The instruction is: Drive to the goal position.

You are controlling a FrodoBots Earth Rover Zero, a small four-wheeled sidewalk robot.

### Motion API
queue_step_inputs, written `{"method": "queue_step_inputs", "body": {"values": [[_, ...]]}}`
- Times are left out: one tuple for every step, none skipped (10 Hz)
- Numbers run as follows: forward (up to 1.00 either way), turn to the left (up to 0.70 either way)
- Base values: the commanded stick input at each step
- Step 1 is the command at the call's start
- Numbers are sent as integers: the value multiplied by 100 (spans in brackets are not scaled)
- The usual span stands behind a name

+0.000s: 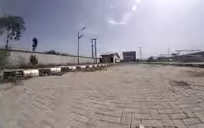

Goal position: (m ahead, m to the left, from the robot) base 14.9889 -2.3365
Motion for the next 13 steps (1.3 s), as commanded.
{"method": "queue_step_inputs", "body": {"values": [[100, 0], [100, 0], [100, 0], [100, 0], [100, 0], [100, 0], [100, 0], [100, 0], [100, 0], [100, 0], [100, 0], [100, 0], [100, 0]]}}
